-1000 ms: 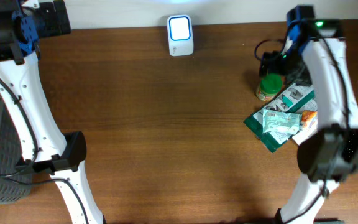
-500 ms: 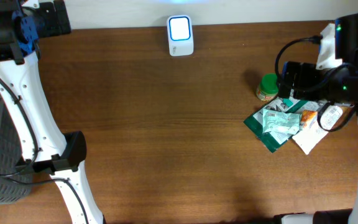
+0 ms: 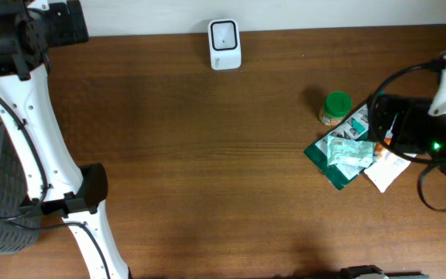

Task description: Scan the item barcode

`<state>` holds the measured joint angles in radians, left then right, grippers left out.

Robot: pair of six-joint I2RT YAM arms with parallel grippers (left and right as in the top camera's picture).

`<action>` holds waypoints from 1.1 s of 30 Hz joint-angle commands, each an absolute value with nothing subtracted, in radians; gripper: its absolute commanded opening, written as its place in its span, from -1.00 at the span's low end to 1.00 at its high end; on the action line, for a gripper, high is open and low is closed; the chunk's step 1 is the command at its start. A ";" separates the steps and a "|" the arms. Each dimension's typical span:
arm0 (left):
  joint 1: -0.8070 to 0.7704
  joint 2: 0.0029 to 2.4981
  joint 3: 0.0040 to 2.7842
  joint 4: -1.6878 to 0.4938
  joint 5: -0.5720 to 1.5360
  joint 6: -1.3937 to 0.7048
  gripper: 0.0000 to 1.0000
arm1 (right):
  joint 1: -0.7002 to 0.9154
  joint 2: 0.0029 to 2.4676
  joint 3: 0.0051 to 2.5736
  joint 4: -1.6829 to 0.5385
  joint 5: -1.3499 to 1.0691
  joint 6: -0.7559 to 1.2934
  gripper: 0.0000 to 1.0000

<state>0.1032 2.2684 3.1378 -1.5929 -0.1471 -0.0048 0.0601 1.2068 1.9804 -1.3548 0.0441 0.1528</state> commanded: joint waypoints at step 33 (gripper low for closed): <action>0.106 2.273 3.136 -1.595 -0.155 -0.015 0.98 | 0.065 0.062 0.006 0.213 0.080 0.139 0.97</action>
<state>0.1032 2.2684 3.1378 -1.5932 -0.1471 -0.0048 0.0601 0.0998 0.0418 0.2146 0.0746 0.1322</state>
